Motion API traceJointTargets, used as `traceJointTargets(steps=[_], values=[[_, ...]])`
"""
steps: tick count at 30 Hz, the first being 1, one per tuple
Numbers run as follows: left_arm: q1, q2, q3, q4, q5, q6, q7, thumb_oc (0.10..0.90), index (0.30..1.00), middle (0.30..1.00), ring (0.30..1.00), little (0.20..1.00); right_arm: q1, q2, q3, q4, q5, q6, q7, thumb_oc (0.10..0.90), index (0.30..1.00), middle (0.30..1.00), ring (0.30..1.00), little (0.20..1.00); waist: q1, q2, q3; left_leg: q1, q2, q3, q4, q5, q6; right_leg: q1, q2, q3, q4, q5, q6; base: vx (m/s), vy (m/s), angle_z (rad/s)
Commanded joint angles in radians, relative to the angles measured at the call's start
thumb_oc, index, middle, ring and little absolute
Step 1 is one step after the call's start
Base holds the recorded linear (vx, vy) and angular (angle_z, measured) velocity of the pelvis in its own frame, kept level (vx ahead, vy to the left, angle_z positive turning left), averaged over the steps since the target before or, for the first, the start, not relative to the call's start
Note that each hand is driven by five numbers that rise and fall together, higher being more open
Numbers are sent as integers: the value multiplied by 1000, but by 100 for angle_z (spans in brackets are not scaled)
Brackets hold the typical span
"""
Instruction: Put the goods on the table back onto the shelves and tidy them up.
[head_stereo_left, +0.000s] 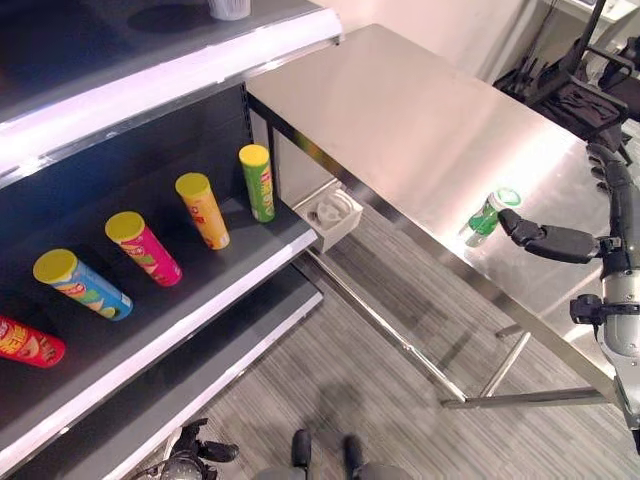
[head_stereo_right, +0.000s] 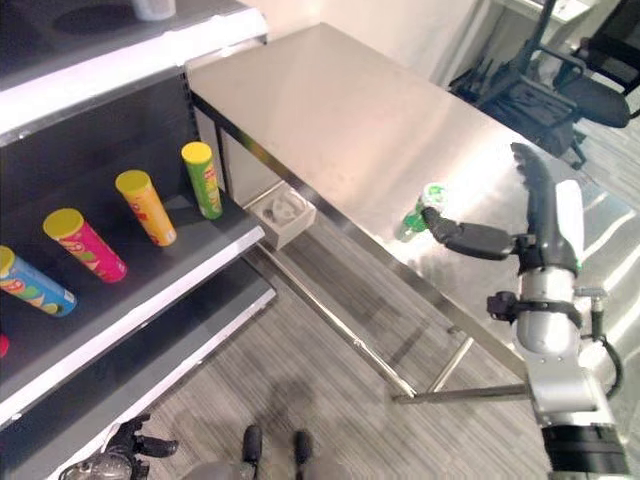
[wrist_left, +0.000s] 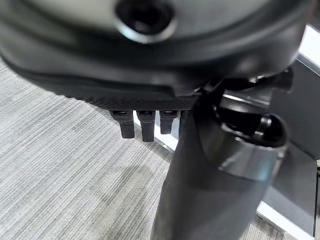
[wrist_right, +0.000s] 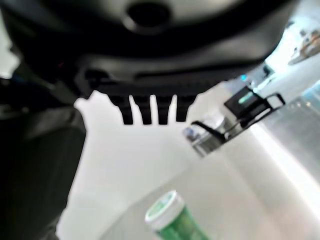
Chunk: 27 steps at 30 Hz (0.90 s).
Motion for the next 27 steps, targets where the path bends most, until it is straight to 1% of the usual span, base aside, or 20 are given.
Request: traceJointTargets(steps=[1,3,4,8,13,16,20,27], values=[[66,25,10,-11,21,-17,7,800,900,900,900,900,-61,-46,-149,-35,52,-67,-23,800,900,900,900,900,-2,-23,-80,-1,36,-37,-5,-94,-94,-33,37,17,-42,111,4,62,-49,44],[71,23,10,-13,24,-19,5,800,900,900,900,900,-49,-34,-153,-33,68,-70,-16,800,900,900,900,900,2,-35,-94,9,31,-31,-5,-100,-96,6,23,-3,-103,131,4,87,-90,60],[78,15,13,-6,24,-18,4,800,900,900,900,900,-38,-38,-152,-25,69,-68,-10,800,900,900,900,900,4,-43,-108,16,35,-28,-5,-105,-102,30,24,-16,-136,143,5,82,-90,38],[93,3,13,2,33,-14,-4,800,900,900,900,900,-3,-43,-156,-31,69,-64,15,800,900,900,900,900,4,-47,-116,29,46,-33,-5,-113,-112,66,32,-37,-161,140,-1,70,-105,8],[105,-6,11,11,42,-11,-11,800,900,900,900,900,39,-23,-173,-35,67,-62,28,800,900,900,900,900,-2,-42,-125,44,58,-41,-5,-119,-124,96,37,-61,-166,121,-10,58,-67,7],[112,-9,7,10,47,-10,-16,800,900,900,900,900,54,-3,-145,-25,86,-60,63,800,900,900,900,900,-1,-33,-121,46,64,-44,-5,-118,-130,106,39,-71,-165,108,-17,33,-38,17],[117,-13,8,-1,47,-12,-20,800,900,900,900,900,82,19,-138,-29,81,-59,84,800,900,900,900,900,-6,-23,-119,42,67,-45,-5,-113,-135,107,38,-85,-163,101,-20,20,-22,11],[125,-19,4,-9,47,-15,-20,800,900,900,900,900,92,62,-127,-5,61,-55,82,800,900,900,900,900,-5,-10,-111,35,67,-50,-5,-112,-138,106,36,-93,-161,95,-22,3,-2,1]])
